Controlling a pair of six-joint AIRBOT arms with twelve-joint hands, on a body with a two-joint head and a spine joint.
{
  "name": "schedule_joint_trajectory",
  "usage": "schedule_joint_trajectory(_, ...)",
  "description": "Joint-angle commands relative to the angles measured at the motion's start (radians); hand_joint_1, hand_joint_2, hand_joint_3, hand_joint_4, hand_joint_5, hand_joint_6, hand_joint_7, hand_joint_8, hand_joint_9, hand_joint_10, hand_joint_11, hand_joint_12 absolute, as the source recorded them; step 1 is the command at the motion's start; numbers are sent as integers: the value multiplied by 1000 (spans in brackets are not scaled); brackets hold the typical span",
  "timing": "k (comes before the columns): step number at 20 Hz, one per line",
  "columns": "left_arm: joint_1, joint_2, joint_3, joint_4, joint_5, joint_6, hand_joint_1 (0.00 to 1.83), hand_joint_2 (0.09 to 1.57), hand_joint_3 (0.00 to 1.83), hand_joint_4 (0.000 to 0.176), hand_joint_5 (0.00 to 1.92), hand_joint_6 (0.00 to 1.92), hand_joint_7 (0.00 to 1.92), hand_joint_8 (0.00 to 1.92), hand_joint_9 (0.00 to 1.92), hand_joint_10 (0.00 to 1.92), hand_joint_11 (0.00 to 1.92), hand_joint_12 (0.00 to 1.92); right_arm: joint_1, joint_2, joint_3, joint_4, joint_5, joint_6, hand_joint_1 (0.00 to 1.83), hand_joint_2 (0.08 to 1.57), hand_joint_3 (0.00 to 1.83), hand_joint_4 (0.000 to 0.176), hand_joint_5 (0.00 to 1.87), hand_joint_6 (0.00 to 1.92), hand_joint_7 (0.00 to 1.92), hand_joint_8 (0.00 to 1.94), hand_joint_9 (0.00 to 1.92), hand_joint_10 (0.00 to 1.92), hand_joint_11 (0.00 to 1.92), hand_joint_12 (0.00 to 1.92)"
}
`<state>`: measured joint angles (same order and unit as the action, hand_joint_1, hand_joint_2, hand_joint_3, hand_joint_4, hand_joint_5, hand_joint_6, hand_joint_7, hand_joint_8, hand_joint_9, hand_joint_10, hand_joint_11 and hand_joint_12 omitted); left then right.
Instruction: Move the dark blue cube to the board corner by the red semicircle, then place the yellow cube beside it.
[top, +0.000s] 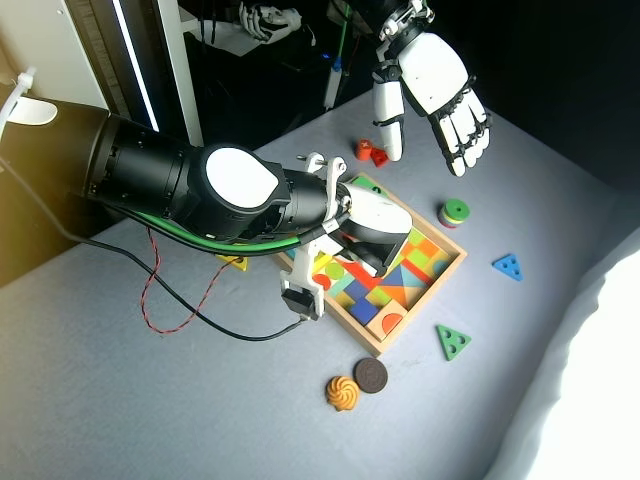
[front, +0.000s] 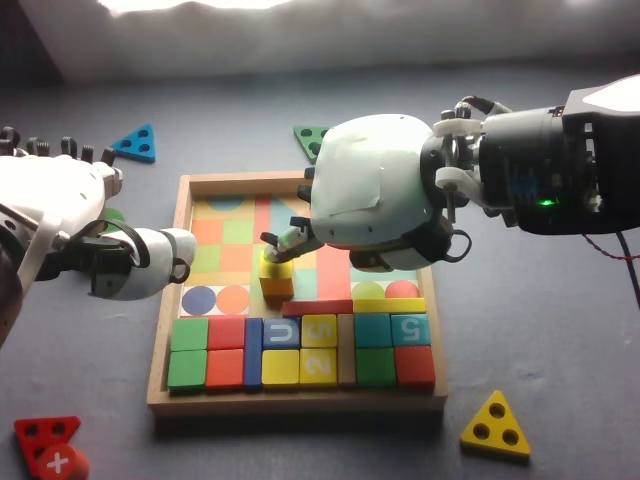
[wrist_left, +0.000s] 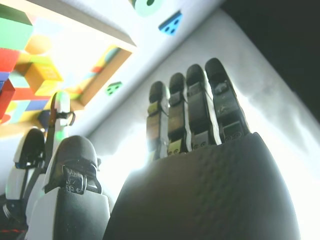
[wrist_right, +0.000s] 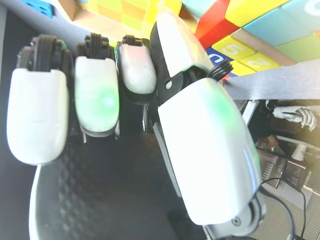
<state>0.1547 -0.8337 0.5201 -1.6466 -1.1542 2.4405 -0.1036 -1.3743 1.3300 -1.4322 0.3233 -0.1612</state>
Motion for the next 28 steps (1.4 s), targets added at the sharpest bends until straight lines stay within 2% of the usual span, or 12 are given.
schedule_joint_trajectory(1, -2, 5, -5, 79, -45, 0, 0, 1255, 0, 0, 242, 4, 210, 3, 191, 4, 0, 466, 6, 8, 0, 27, 28, -9, 1494, 1324, 0, 0, 511, 10, 1413, 1941, 1575, 1921, 1714, 1921)
schedule_joint_trajectory(2, -2, 5, -5, 79, -45, 0, 0, 1261, 1, 0, 198, 3, 162, 5, 148, 3, 0, 351, 5, 8, 0, 27, 28, -9, 1506, 1319, 0, 0, 494, 2, 1414, 1941, 1581, 1921, 1722, 1921)
schedule_joint_trajectory(4, -1, 5, -5, 79, -45, 0, 0, 1256, 0, 0, 214, 6, 184, 8, 166, 7, 0, 376, 1, 8, 0, 27, 28, -9, 1519, 1329, 0, 0, 514, 8, 1434, 1941, 1588, 1921, 1724, 1921)
schedule_joint_trajectory(7, -1, 5, -5, 79, -45, 1, 0, 1254, 0, 0, 192, 1, 160, 2, 138, 1, 0, 297, 0, 8, -2, 27, 28, -9, 1487, 1337, 4, 0, 498, 1, 1418, 1941, 1590, 1921, 1734, 1921)
schedule_joint_trajectory(9, 0, 5, -6, 79, -45, 2, 0, 1247, 0, 0, 193, 2, 166, 3, 148, 2, 0, 329, 0, 8, -3, 27, 28, -9, 1486, 1338, 3, 0, 501, 3, 1397, 1941, 1581, 1921, 1730, 1921)
schedule_joint_trajectory(13, 2, 5, -7, 79, -45, 2, 0, 1255, 3, 0, 257, 5, 243, 8, 229, 9, 0, 554, 0, 7, -5, 27, 28, -13, 1500, 1341, 3, 0, 513, 17, 1378, 1941, 1559, 1921, 1709, 1921)
schedule_joint_trajectory(17, 2, 5, -7, 79, -45, 2, 0, 1263, 3, 0, 250, 2, 225, 2, 208, 2, 0, 491, 0, 7, -11, 27, 28, -14, 1502, 1339, 1, 0, 509, 5, 1392, 1941, 1570, 1921, 1719, 1921)
schedule_joint_trajectory(18, 2, 5, -7, 79, -45, 2, 0, 1268, 4, 0, 217, 3, 192, 3, 178, 2, 0, 408, -2, 8, -14, 27, 28, -14, 1495, 1340, 1, 0, 500, 1, 1385, 1941, 1568, 1921, 1715, 1921)
schedule_joint_trajectory(20, 2, 5, -7, 79, -45, 2, 0, 1274, 3, 0, 229, 5, 209, 6, 194, 6, 0, 450, -10, 8, -20, 27, 26, -14, 1437, 1344, 3, 0, 493, 0, 1396, 1941, 1563, 1921, 1720, 1921)
schedule_joint_trajectory(23, 1, 5, -6, 81, -45, 2, 0, 1275, 2, 0, 221, 0, 191, 0, 170, 1, 0, 405, -25, 9, -25, 27, 14, -14, 1527, 1327, 0, 0, 506, 4, 1372, 1941, 1575, 1921, 1719, 1921)
schedule_joint_trajectory(26, -4, 4, -7, 80, -45, 1, 0, 1283, 3, 0, 235, 1, 202, 1, 179, 2, 0, 423, -33, 13, -25, 27, 9, -14, 1444, 1346, 3, 0, 528, 10, 1375, 1941, 1570, 1921, 1712, 1921)
schedule_joint_trajectory(28, -4, 4, -7, 80, -45, 1, 0, 1276, 0, 0, 221, 0, 191, 0, 169, 0, 0, 377, -34, 20, -24, 27, 3, -15, 1520, 1329, 0, 0, 526, 5, 1407, 1941, 1578, 1921, 1723, 1921)
